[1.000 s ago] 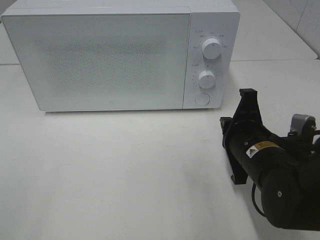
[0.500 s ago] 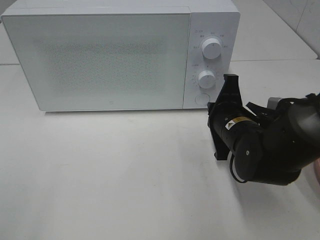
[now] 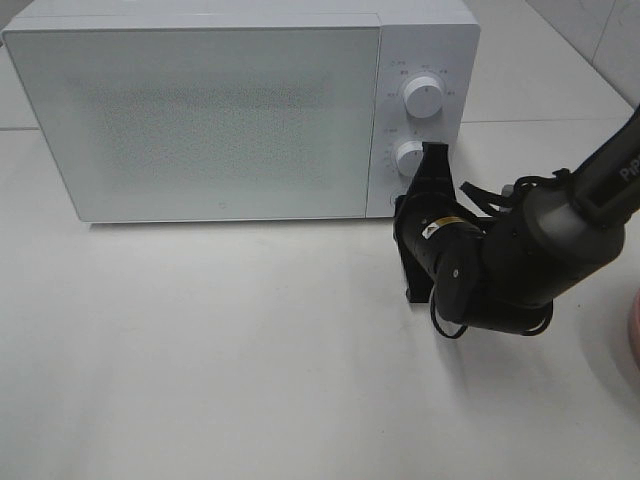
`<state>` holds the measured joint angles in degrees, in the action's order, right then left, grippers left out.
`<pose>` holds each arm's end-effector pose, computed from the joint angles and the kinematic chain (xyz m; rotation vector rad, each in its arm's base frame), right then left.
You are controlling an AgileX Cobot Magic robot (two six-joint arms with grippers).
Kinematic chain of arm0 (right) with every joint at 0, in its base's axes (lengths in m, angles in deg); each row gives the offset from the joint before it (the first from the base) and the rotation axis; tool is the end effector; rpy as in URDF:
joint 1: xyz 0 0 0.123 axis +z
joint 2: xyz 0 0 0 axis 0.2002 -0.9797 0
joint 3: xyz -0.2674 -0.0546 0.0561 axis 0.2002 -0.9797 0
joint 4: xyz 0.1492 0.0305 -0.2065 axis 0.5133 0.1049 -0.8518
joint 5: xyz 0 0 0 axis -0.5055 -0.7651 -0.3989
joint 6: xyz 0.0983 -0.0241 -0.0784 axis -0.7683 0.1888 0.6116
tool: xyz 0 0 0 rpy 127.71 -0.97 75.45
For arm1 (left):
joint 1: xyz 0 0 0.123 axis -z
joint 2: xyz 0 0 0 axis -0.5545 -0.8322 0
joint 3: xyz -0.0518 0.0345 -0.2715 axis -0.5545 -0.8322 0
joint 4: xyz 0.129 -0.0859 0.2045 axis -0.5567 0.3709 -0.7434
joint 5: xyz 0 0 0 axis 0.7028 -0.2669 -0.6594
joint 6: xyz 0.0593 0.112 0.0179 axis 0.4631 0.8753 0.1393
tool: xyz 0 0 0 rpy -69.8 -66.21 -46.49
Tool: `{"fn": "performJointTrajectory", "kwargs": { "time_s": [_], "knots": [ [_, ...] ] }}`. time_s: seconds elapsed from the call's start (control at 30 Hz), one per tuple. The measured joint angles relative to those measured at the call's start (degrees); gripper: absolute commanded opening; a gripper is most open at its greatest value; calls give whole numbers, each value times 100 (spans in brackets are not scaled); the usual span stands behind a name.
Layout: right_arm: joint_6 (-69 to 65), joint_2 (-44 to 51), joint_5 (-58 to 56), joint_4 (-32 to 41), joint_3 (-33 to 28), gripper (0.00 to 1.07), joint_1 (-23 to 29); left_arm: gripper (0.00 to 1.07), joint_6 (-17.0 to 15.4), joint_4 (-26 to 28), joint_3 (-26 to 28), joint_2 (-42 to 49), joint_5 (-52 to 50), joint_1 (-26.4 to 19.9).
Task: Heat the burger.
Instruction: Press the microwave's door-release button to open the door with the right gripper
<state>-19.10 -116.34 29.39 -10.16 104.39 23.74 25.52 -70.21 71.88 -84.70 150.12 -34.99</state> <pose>0.3480 0.1640 0.0688 1.4694 1.4352 1.0916 0.0338 -0.0192 0.2681 0.1011 2.0297 -0.1285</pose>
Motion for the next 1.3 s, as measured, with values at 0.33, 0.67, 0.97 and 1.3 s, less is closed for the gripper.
{"fn": "performJointTrajectory", "kwargs": {
  "time_s": [0.33,0.67,0.97,1.3],
  "knots": [
    [178,-246,-166,23,332,0,-166,98,0,-6,0,0,0,0],
    [453,-338,-206,269,544,0,-206,98,0,-6,0,0,0,0],
    [516,-418,-206,453,716,0,-218,98,0,-6,0,0,0,0],
    [510,-625,6,647,940,0,-155,98,0,-6,0,0,0,0]
  ]
}}
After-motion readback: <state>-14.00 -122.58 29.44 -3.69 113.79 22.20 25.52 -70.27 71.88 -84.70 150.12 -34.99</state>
